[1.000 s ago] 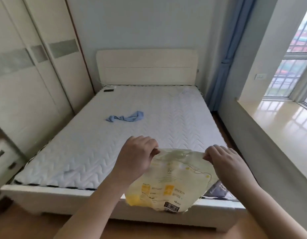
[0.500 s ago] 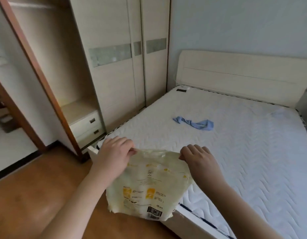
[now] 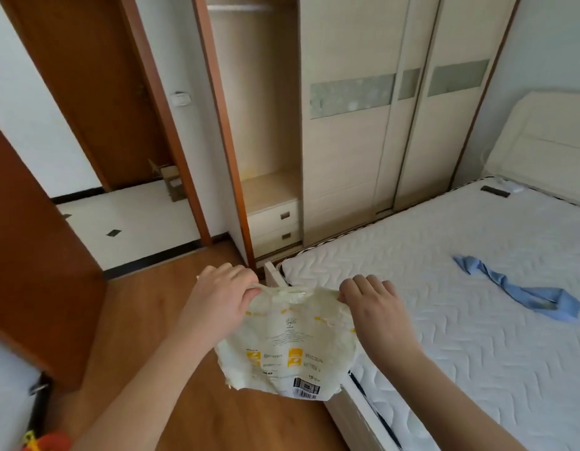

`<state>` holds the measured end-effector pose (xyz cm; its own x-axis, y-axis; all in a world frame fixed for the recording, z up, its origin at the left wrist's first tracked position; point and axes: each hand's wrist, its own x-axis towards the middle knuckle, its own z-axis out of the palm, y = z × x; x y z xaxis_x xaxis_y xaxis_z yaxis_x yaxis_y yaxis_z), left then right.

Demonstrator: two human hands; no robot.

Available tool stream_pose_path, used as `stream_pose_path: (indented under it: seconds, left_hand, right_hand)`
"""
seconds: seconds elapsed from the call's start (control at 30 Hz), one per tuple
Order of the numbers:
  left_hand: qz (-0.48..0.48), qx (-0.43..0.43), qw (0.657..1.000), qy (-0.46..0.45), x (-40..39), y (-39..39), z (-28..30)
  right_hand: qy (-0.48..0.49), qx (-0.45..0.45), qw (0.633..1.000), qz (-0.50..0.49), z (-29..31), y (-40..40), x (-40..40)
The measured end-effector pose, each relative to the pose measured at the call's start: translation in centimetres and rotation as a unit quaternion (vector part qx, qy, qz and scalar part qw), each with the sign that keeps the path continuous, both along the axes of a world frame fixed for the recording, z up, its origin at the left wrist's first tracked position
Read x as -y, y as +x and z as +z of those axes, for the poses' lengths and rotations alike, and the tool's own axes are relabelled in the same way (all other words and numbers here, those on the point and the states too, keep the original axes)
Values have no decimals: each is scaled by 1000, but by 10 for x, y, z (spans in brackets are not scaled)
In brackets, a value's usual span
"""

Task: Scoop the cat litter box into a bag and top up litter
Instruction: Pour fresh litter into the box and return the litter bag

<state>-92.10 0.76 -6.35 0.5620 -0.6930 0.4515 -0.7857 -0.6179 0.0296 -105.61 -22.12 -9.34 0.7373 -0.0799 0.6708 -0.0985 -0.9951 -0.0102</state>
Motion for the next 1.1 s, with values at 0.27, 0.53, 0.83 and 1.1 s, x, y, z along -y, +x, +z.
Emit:
stream_pose_path:
  seconds: [0.27,0.53,0.83,1.1]
  left_hand:
    - [36,-28,999,-27,-30,99,-10]
    - [22,-49,997,-59,-67,224,-18]
    - [35,-5,997,-68,-68,357,-12]
    - [28,-39,998,-32,-31,495,-26]
  right_hand:
    - [-13,-16,998,57,2,124,-10]
    - [-55,-30,992,107,2,258,-30]
    - [-47,-20,995,90,3,386,-42]
    - [-3,-43,995,91,-10,512,-8]
